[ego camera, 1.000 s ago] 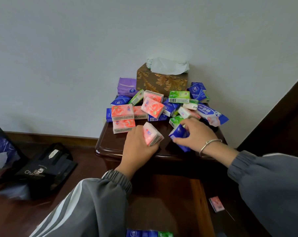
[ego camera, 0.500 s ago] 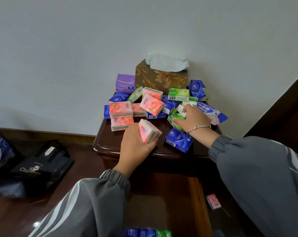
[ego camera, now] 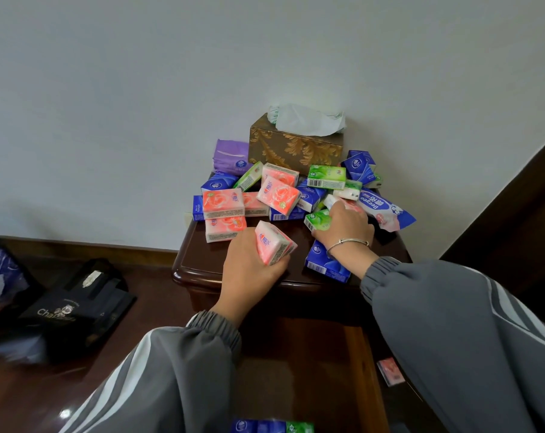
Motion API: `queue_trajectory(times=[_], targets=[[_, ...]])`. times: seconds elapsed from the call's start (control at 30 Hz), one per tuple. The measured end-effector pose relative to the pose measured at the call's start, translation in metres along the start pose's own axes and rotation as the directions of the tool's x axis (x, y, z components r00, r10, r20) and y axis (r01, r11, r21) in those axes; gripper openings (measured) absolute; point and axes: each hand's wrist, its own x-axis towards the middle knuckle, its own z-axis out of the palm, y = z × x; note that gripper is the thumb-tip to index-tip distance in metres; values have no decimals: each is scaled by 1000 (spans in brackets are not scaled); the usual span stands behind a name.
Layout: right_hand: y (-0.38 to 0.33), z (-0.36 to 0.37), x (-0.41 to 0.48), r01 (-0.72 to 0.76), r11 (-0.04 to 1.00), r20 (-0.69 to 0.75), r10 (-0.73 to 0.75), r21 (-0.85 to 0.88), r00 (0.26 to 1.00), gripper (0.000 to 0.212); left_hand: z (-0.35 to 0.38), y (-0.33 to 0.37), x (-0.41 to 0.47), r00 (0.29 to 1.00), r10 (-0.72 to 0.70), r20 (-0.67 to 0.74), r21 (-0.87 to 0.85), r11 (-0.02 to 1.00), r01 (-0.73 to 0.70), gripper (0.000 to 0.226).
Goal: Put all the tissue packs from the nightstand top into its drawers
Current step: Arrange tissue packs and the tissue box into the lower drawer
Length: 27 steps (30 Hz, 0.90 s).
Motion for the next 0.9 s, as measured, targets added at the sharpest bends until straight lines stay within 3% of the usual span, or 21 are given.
queue_trajectory(times=[0.17, 0.37, 0.43, 0.53, 0.6, 0.7, 0.8, 0.9], targets=[[11, 3, -16, 81, 988, -197, -53, 134, 979, 57, 0, 0, -1, 1000, 3, -4, 0, 1000, -3, 45], [18, -3, -15, 395, 839, -501, -175, 376, 848, 67, 1, -1, -1, 1000, 8, -7, -4, 1000, -8, 45], [14, -17, 12, 384, 841, -450, -194, 381, 871, 68, 1, -1, -2, 1000, 15, -13, 7, 1000, -15, 45], [12, -37, 56, 307, 919, -203, -260, 249, 944, 66, 1, -1, -3, 1000, 7, -4, 11, 1000, -7, 45], [13, -43, 75, 331, 936, -95, -321, 123, 942, 65, 0, -2, -3, 1000, 3, -3, 15, 1000, -3, 46], [14, -46, 89, 375, 922, 30, -379, 92, 925, 61, 1, -2, -3, 1000, 3, -1, 14, 1000, -3, 46], [11, -49, 96, 361, 925, 121, -374, 120, 919, 60, 2, -2, -3, 1000, 10, -8, 12, 1000, -10, 44], [10, -45, 95, 361, 931, 105, -364, 51, 925, 69, 2, -3, -2, 1000, 13, -13, 17, 1000, -12, 44]])
